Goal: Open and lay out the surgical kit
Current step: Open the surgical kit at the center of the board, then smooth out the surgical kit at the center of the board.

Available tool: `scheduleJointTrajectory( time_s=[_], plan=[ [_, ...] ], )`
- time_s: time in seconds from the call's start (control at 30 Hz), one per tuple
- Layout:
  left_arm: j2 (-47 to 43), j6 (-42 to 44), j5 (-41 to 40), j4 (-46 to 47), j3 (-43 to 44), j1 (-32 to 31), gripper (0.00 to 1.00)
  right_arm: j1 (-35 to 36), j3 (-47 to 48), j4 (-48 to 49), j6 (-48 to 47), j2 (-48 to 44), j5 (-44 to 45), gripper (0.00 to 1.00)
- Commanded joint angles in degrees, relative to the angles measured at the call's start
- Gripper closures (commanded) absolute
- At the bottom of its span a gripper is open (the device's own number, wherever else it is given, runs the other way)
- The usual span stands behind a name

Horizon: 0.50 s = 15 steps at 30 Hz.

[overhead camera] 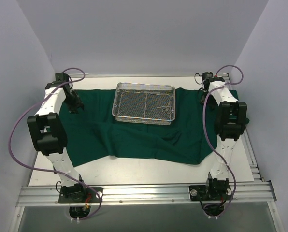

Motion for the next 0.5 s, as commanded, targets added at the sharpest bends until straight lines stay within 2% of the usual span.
scheduleJointTrajectory(
  time_s=[0.0, 0.47],
  plan=[
    [3.1, 0.4, -0.4, -1.0, 4.8, -0.1, 0.56, 0.6, 3.6, -2.8, -0.7, 2.5, 4.2, 0.6],
    [8.8, 1.1, -1.8, -3.7, 10.7, 0.1, 0.55, 0.1, -0.3, -3.8, -0.2, 4.6, 4.9, 0.65]
  ],
)
